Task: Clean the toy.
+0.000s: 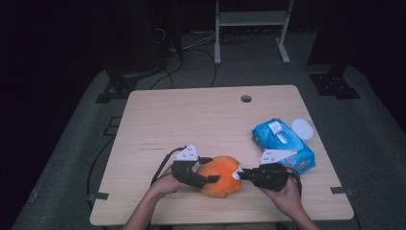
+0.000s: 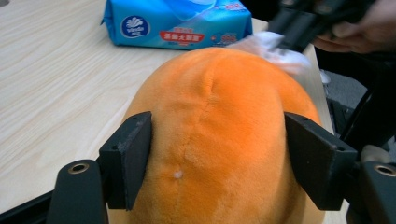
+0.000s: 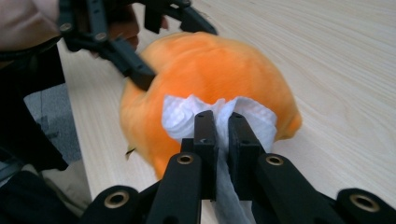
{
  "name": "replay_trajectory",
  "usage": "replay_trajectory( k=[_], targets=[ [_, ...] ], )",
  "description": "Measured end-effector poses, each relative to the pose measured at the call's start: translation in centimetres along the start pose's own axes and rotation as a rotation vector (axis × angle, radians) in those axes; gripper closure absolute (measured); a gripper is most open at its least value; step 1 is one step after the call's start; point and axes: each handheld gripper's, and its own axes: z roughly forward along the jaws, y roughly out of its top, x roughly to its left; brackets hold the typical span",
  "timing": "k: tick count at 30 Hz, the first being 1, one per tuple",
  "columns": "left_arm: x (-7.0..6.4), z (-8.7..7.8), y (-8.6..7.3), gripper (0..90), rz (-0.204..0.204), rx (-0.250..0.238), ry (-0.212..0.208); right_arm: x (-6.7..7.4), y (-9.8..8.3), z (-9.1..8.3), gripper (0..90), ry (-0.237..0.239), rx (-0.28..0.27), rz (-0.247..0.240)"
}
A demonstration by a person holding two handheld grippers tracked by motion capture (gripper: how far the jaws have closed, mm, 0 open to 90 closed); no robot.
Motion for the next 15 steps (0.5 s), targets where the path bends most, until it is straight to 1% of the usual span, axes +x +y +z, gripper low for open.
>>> replay_trajectory(
  k=[1,2,3,4,6,8,11,13,15],
  targets=[
    [-0.3,0.1,0.0,28.5,0.020,0.000,-0.010,-0.7,0.0,0.1,83.1,0.003,-0.005,0.028],
    [-0.3,0.1,0.0,28.5,0.020,0.000,-0.010,-0.7,0.0,0.1,83.1,0.003,-0.005,0.028],
    [-0.4,0.2,0.0,28.5,0.035,0.005,-0.020,-1.0,0.0,0.2,83.0,-0.002,-0.007,0.036],
    [-0.5,0.2,0.0,28.5,0.045,0.007,-0.025,-1.7,-0.1,0.4,83.1,-0.020,-0.003,0.051],
    [-0.6,0.2,0.0,28.5,0.050,0.006,-0.029,-2.0,-0.2,0.4,83.1,-0.024,-0.001,0.061],
    [-0.6,0.2,0.0,27.7,0.057,0.005,-0.037,-2.7,-0.5,0.5,83.1,-0.029,0.008,0.092],
    [-0.7,0.3,0.0,27.0,0.056,0.004,-0.035,-2.5,-0.4,0.4,83.1,-0.027,0.010,0.088],
    [-0.9,0.4,0.1,26.4,0.058,0.004,-0.032,-1.8,-0.1,0.3,83.1,-0.027,0.001,0.067],
    [-1.5,0.7,0.3,26.1,0.100,0.018,-0.021,-1.3,0.3,0.2,83.2,-0.016,-0.019,0.053]
  ],
)
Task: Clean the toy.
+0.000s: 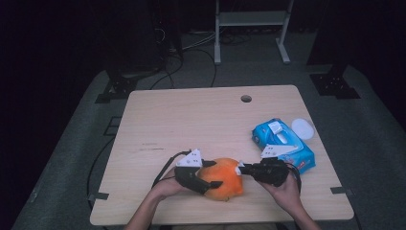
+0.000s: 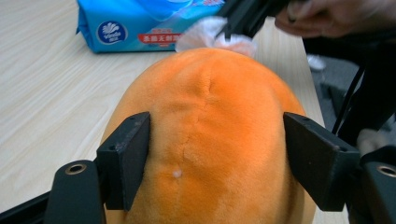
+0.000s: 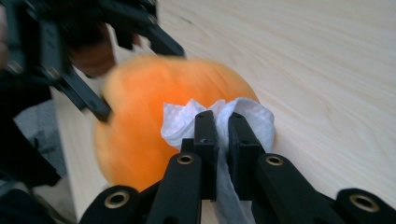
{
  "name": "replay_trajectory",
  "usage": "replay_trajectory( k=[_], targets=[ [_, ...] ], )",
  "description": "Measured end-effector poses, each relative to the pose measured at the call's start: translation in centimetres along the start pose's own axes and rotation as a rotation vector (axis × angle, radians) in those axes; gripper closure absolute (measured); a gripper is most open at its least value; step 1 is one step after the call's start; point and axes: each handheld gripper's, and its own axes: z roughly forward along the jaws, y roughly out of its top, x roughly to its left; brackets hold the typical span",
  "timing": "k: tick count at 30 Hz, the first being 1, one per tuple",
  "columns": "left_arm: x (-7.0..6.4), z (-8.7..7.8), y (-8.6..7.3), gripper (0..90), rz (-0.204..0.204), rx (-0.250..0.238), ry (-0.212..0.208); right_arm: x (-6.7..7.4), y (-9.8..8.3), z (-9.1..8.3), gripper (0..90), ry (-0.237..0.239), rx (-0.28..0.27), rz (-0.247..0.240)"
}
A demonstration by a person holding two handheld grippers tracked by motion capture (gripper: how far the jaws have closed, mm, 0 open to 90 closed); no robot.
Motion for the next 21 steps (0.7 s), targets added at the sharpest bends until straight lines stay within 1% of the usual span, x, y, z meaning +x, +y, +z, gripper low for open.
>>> replay_trajectory(
  k=[3,5,6,7,8,9,10,11,12,13,14,15,16,17,18,19,20,21],
  targets=[
    [-0.7,0.5,0.4,25.5,0.043,0.019,0.004,0.8,0.6,-0.3,83.1,0.029,-0.039,-0.016],
    [-0.9,0.6,0.5,25.2,0.050,0.022,0.004,1.0,0.7,-0.4,83.1,0.038,-0.043,-0.023],
    [-0.9,0.6,0.6,24.6,0.056,0.027,0.003,1.2,0.8,-0.3,83.1,0.037,-0.038,-0.037],
    [-0.8,0.4,0.6,23.9,0.052,0.020,-0.002,1.3,0.7,-0.2,83.1,0.028,-0.028,-0.053],
    [-0.7,0.2,0.7,21.8,0.050,0.011,-0.012,1.3,0.6,-0.2,83.1,0.030,-0.022,-0.052],
    [-0.4,-0.3,0.9,19.2,0.032,-0.016,-0.014,1.3,0.4,-0.2,83.1,0.041,-0.014,-0.052],
    [-0.1,-0.5,0.9,16.3,0.014,-0.019,0.002,1.3,0.3,-0.2,83.1,0.043,-0.009,-0.056],
    [-0.1,-0.5,0.9,11.8,0.014,-0.019,0.002,1.3,0.3,-0.2,83.1,0.043,-0.009,-0.056],
    [0.1,-0.5,0.8,11.8,-0.002,-0.011,0.022,1.2,0.2,-0.2,83.1,0.043,-0.003,-0.061],
    [0.6,-0.3,0.4,8.2,-0.036,-0.004,0.011,1.1,0.0,-0.3,83.0,0.053,0.002,-0.062],
    [0.6,0.0,0.2,8.2,-0.054,0.010,-0.008,1.0,0.0,-0.3,82.9,0.055,0.005,-0.057],
    [0.6,0.0,0.2,8.0,-0.054,0.010,-0.008,0.9,-0.1,-0.3,82.9,0.056,0.008,-0.057],
    [0.5,0.3,0.0,7.9,-0.055,0.017,-0.011,0.9,-0.1,-0.3,82.8,0.053,0.011,-0.058],
    [0.3,0.7,0.0,10.1,-0.055,0.015,-0.001,0.8,-0.1,-0.3,82.8,0.047,0.011,-0.056],
    [0.3,0.7,0.0,16.2,-0.055,0.015,-0.001,0.8,-0.1,-0.3,82.8,0.047,0.011,-0.056],
    [0.1,0.6,0.2,23.3,-0.033,0.023,0.036,0.5,-0.1,-0.3,82.8,0.040,0.011,-0.045],
    [0.1,0.6,0.2,28.0,-0.033,0.023,0.036,0.4,0.0,-0.4,82.8,0.038,0.010,-0.037],
    [-0.1,0.5,0.5,32.8,-0.026,0.020,0.051,0.2,0.0,-0.4,82.8,0.037,0.009,-0.032]
  ],
)
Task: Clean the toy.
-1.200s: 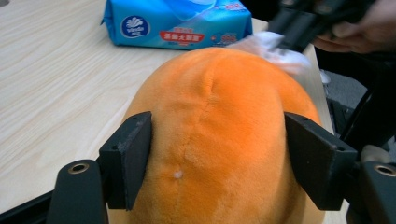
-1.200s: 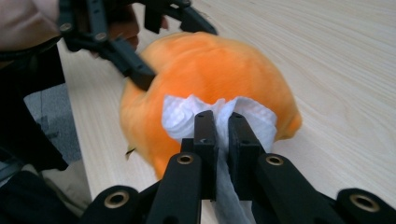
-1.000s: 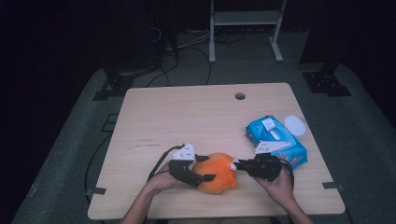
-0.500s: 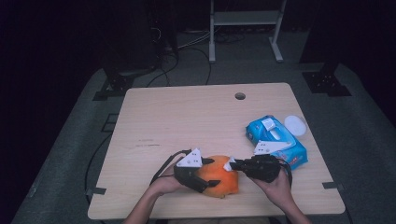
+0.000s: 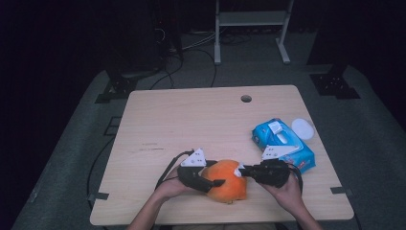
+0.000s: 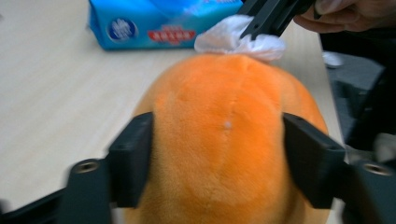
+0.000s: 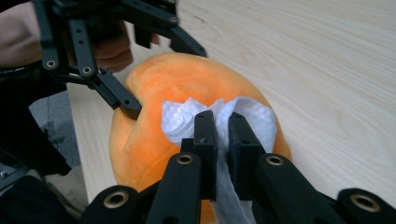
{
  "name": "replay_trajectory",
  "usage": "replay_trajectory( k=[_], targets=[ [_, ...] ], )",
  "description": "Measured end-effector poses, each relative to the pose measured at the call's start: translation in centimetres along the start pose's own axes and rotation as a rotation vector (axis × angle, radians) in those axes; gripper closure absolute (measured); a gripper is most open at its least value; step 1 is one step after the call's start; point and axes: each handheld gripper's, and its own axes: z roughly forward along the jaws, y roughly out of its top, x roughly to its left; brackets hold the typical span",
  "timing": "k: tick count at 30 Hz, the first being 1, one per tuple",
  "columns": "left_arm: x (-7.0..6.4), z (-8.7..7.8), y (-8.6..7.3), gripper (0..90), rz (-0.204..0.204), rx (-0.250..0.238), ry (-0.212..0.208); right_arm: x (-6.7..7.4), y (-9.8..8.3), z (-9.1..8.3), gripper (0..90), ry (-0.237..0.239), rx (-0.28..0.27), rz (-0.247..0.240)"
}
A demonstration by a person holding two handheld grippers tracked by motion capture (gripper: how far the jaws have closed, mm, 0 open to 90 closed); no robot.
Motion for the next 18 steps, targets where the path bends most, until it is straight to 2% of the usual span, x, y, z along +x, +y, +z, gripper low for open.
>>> replay_trajectory(
  k=[1,2,5,6,8,9,10,11,13,14,16,17,18],
  targets=[
    [-0.5,-0.2,0.7,35.2,0.051,-0.023,0.057,-0.2,0.1,-0.1,82.8,-0.006,-0.002,0.002],
    [-0.5,-0.2,0.7,36.7,0.051,-0.023,0.057,-0.4,0.2,-0.3,82.8,-0.018,-0.005,0.000],
    [-1.2,-0.1,1.7,37.9,0.138,-0.053,0.162,-0.9,0.5,-0.7,82.9,-0.030,-0.024,0.008],
    [-1.4,0.2,1.7,36.7,0.153,-0.047,0.176,-0.9,0.9,-0.9,82.9,-0.017,-0.058,0.016],
    [-1.7,0.8,1.5,35.6,0.167,-0.043,0.152,-0.7,1.0,-0.8,82.9,-0.016,-0.055,0.011],
    [-1.8,0.8,1.4,33.2,0.179,-0.033,0.135,-0.3,1.1,-0.6,82.9,-0.024,-0.044,-0.014],
    [-1.8,0.7,1.4,27.0,0.174,-0.032,0.123,0.3,1.0,0.1,82.9,-0.031,-0.013,-0.047],
    [-1.7,0.5,1.5,27.0,0.166,-0.029,0.110,0.3,1.0,0.1,82.9,-0.031,-0.013,-0.047],
    [-1.1,-0.2,1.4,19.9,0.114,-0.046,0.068,0.6,0.8,0.5,82.9,-0.013,-0.001,-0.054],
    [-0.7,-0.5,1.2,13.2,0.075,-0.054,0.041,1.0,0.7,0.6,82.8,-0.007,0.007,-0.068],
    [-0.2,-0.7,0.8,11.4,0.033,-0.037,0.024,1.1,0.7,0.6,82.8,-0.002,0.010,-0.076],
    [0.0,-0.4,0.1,14.3,0.018,-0.019,0.038,1.5,0.7,0.9,82.7,0.002,0.025,-0.094],
    [0.0,-0.4,0.1,15.8,0.018,-0.019,0.038,1.5,0.7,0.9,82.7,0.002,0.025,-0.094]
  ],
)
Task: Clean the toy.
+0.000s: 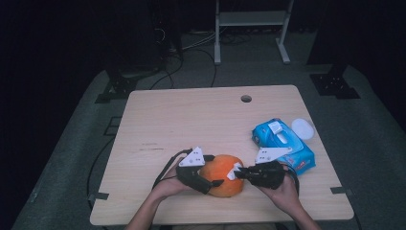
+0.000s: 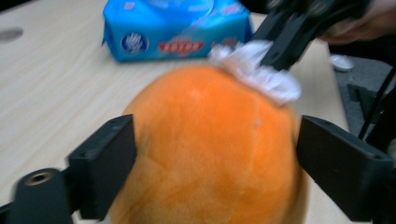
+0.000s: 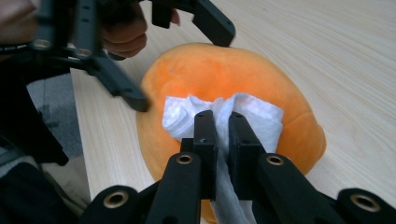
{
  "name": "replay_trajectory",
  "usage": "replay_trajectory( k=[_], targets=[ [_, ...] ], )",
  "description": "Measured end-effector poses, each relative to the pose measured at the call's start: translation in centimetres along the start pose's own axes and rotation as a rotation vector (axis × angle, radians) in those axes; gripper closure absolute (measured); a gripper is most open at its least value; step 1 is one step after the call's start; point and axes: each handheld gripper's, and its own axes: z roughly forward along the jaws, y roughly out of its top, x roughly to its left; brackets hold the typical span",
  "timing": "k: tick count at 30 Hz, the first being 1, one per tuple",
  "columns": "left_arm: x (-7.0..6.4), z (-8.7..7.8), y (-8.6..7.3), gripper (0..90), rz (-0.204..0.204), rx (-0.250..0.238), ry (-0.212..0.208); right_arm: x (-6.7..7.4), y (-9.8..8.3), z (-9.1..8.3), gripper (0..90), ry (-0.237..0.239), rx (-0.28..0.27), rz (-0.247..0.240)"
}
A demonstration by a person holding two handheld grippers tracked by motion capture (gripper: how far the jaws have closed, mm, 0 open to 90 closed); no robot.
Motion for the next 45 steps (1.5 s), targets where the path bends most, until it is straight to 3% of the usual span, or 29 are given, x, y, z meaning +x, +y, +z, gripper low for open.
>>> replay_trajectory(
  k=[1,2,3,5,8,12,14,18,21,26,27,29,31,32,33,35,36,39,42,45],
  targets=[
    [-0.1,0.2,-0.2,15.8,0.014,0.005,-0.004,0.1,0.0,0.1,82.7,-0.001,0.001,-0.001],
    [-0.7,0.4,0.1,20.8,0.067,0.017,0.011,0.3,0.3,0.2,82.7,-0.014,0.003,-0.007],
    [-0.7,0.4,0.1,21.3,0.067,0.017,0.011,0.6,0.4,0.2,82.7,-0.025,0.004,-0.024],
    [-1.4,0.5,0.6,21.9,0.131,0.038,0.018,1.2,0.6,0.2,82.7,-0.032,0.003,-0.049],
    [-1.0,0.2,0.4,22.4,0.123,0.030,0.013,1.1,0.6,0.1,82.8,-0.033,0.009,-0.055],
    [-0.3,-0.4,0.3,21.4,0.086,0.015,0.025,0.1,0.2,-0.2,82.9,-0.042,0.006,-0.021],
    [-0.5,-0.1,0.2,21.9,0.092,0.015,0.022,-0.6,-0.3,-0.4,82.9,-0.041,0.010,0.016],
    [-0.6,-0.1,0.2,22.1,0.097,0.018,0.024,-1.1,-0.6,-0.7,82.8,-0.070,0.026,0.026],
    [-0.8,0.1,0.2,21.2,0.095,0.017,0.026,-1.0,-0.6,-0.7,82.8,-0.064,0.021,0.027],
    [-1.9,0.8,1.0,19.2,0.145,0.032,0.027,0.3,0.4,-0.5,82.7,-0.019,-0.022,-0.012],
    [-1.9,0.8,1.0,18.1,0.153,0.036,0.027,0.7,0.5,-0.3,82.8,-0.027,-0.007,-0.033],
    [-1.2,0.0,1.1,16.3,0.129,0.020,0.028,0.3,0.3,-0.3,82.9,-0.011,-0.005,-0.006],
    [-0.4,-0.6,1.2,11.5,0.073,0.007,0.062,-0.1,0.0,-0.4,82.9,-0.012,-0.004,0.011],
    [-0.4,-0.6,1.2,10.8,0.073,0.007,0.062,-0.3,-0.1,-0.5,82.9,-0.020,-0.003,0.012],
    [-0.1,-0.8,1.1,10.8,0.040,0.001,0.061,-0.3,-0.1,-0.5,82.9,-0.020,-0.003,0.012],
    [0.2,-0.6,0.6,18.3,0.002,0.016,0.027,-0.8,-0.2,-0.8,82.8,-0.026,-0.012,0.031],
    [-0.2,-0.1,0.4,20.3,0.022,0.031,0.021,-0.8,-0.1,-0.8,82.8,-0.029,-0.014,0.026],
    [-0.6,0.0,0.9,22.4,0.034,0.047,0.031,0.0,0.2,-0.7,82.8,-0.043,-0.018,-0.004],
    [-1.6,0.4,1.5,22.0,0.072,0.079,0.036,1.1,0.8,-0.6,82.8,-0.019,-0.032,-0.049],
    [-1.2,0.3,1.3,20.1,0.053,0.061,0.028,0.9,0.7,-0.6,82.8,-0.012,-0.029,-0.042]
  ],
)
